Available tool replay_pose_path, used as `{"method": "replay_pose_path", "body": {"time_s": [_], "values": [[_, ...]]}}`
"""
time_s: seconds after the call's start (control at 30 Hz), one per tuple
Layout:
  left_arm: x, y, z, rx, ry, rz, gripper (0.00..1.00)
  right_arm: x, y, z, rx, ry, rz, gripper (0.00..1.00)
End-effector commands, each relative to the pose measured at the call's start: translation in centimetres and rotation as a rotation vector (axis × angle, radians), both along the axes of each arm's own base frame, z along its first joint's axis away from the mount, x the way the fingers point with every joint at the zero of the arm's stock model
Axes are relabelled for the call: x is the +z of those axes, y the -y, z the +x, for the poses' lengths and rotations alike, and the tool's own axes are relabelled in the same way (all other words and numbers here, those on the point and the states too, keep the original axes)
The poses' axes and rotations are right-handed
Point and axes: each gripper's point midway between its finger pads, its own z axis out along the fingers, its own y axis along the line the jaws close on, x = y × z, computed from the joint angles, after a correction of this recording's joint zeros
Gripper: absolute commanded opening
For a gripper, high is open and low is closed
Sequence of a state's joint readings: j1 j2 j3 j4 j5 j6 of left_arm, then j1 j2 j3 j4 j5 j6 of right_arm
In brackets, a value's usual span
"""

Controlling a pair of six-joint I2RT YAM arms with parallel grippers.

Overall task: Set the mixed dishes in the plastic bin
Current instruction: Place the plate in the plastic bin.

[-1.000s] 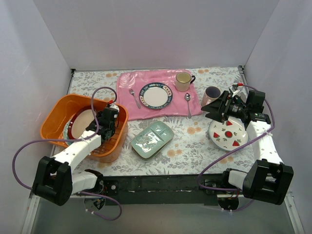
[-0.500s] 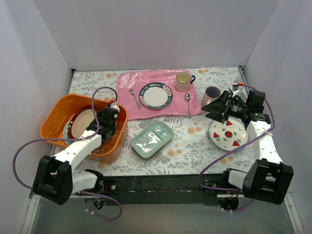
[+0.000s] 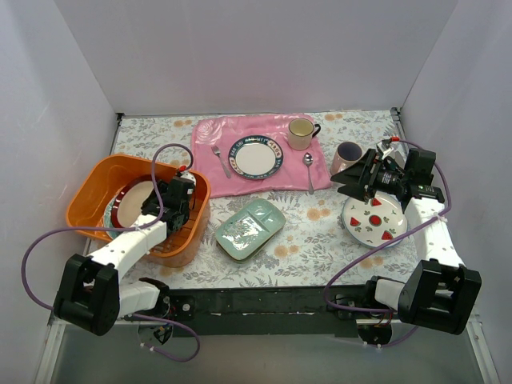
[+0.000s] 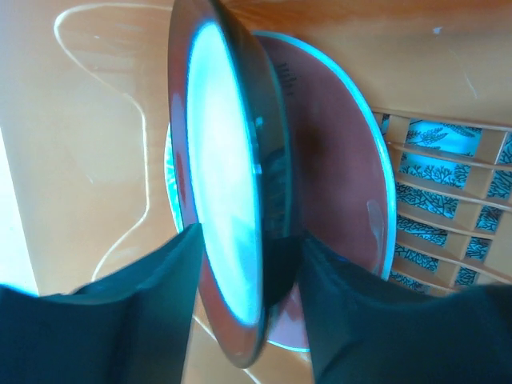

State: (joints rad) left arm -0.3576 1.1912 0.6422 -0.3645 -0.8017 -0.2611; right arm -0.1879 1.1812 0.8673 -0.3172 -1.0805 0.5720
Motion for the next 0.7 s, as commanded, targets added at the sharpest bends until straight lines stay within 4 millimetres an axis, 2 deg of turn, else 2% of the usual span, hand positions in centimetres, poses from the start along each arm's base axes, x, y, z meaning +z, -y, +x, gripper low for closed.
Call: {"method": "replay_pose_path", "body": {"time_s": [0.0,0.3,0.43,0.5,0.57,0.67], "values": [[0.8,-0.4,0.4,0.029,0.049,0.011,0.53,-0.1,0.0,-0.2,0.015,0.006,0.015,0.98],[0.3,0.2,0.4,0.009,0.025,-0.030,0.74,-0.3,0.1,-0.1,0.011,0.001,0.017,0.98],[0.0,0.6,0.4,-0.002,0.006,-0.059,0.90,-0.3,0.2,-0.1,0.008,0.001,0.017,0.98],[-0.1,1.0,0.4,-0.007,-0.011,-0.077,0.94,-0.4,0.2,-0.1,0.006,-0.004,0.018,0.98],[-0.3,1.2,0.3,-0.013,-0.033,-0.093,0.98,-0.4,0.2,-0.1,0.006,-0.005,0.019,0.98],[-0.3,1.6,0.4,-0.018,-0.050,-0.115,0.98,-0.4,0.2,-0.1,0.004,-0.003,0.018,0.98]]}}
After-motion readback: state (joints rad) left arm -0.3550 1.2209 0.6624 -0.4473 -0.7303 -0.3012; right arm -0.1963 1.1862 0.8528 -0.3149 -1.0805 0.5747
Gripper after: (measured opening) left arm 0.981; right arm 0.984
